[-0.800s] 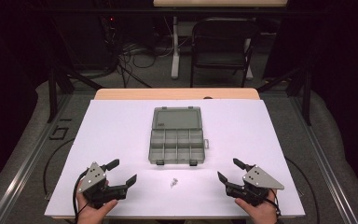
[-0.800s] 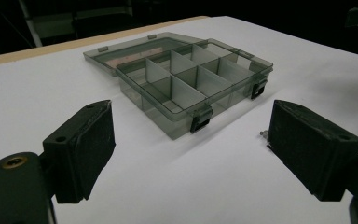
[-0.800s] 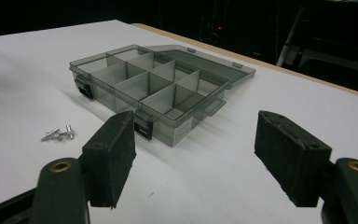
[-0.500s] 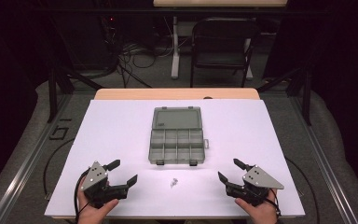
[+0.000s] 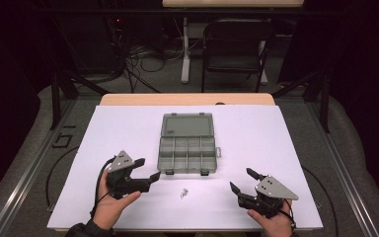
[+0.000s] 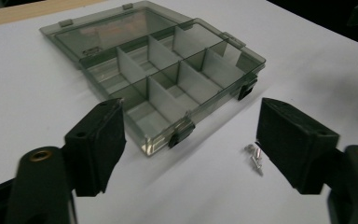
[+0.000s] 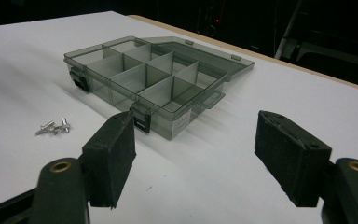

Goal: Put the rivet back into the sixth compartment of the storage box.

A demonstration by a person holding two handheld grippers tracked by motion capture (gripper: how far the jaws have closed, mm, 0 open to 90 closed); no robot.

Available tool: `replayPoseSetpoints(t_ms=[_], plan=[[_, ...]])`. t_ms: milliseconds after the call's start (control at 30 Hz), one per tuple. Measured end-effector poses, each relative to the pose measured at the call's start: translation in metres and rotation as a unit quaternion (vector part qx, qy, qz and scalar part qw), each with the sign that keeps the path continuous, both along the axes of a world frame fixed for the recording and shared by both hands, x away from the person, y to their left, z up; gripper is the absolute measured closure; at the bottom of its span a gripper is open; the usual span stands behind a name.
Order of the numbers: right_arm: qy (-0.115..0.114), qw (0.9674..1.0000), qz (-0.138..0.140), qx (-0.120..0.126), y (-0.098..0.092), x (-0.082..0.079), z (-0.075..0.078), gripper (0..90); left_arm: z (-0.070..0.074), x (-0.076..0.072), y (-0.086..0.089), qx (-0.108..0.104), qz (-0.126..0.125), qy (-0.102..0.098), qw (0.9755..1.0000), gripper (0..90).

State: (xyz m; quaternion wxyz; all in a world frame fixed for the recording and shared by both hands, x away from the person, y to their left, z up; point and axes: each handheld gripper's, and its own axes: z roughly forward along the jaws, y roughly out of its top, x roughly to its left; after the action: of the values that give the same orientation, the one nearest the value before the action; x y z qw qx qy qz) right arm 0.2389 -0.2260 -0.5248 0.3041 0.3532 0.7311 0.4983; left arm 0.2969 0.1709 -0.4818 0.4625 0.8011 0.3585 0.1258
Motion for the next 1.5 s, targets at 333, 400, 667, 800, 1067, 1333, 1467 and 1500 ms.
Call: replayPoseSetpoints(t_ms=[333, 400, 667, 800, 1067, 1333, 1467, 1500], plan=[[0.005, 1.0, -0.003, 0.004, -0.001, 0.0, 0.0, 28.4, 0.012, 0.019, -0.044, -0.009, -0.033, 0.006, 0.9994, 37.6], [0.003, 1.0, -0.003, 0.003, -0.001, 0.0, 0.0, 28.4, 0.007, 0.02, -0.05, -0.012, -0.04, 0.02, 0.9989, 38.5], [0.007, 1.0, 0.0, 0.005, -0.002, 0.001, 0.0, 28.2, -0.015, 0.015, -0.061, 0.014, -0.049, 0.06, 0.9969, 39.6], [0.01, 0.9999, 0.001, 0.003, -0.003, 0.001, 0.0, 28.2, -0.023, 0.013, -0.066, 0.03, -0.061, 0.082, 0.9943, 45.5], [0.013, 0.9999, 0.003, 0.004, -0.003, 0.003, -0.001, 28.1, -0.04, 0.007, -0.073, 0.069, -0.073, 0.122, 0.9874, 61.0], [0.019, 0.9998, 0.004, 0.004, -0.004, 0.003, -0.001, 28.1, -0.05, 0.003, -0.078, 0.09, -0.075, 0.147, 0.9823, 67.9], [0.02, 0.9998, 0.005, 0.003, -0.003, 0.003, -0.001, 28.1, -0.053, 0.002, -0.08, 0.099, -0.075, 0.153, 0.9804, 68.2], [0.019, 0.9998, 0.004, 0.003, -0.003, 0.003, -0.001, 28.1, -0.053, 0.002, -0.08, 0.099, -0.075, 0.153, 0.9804, 68.3]])
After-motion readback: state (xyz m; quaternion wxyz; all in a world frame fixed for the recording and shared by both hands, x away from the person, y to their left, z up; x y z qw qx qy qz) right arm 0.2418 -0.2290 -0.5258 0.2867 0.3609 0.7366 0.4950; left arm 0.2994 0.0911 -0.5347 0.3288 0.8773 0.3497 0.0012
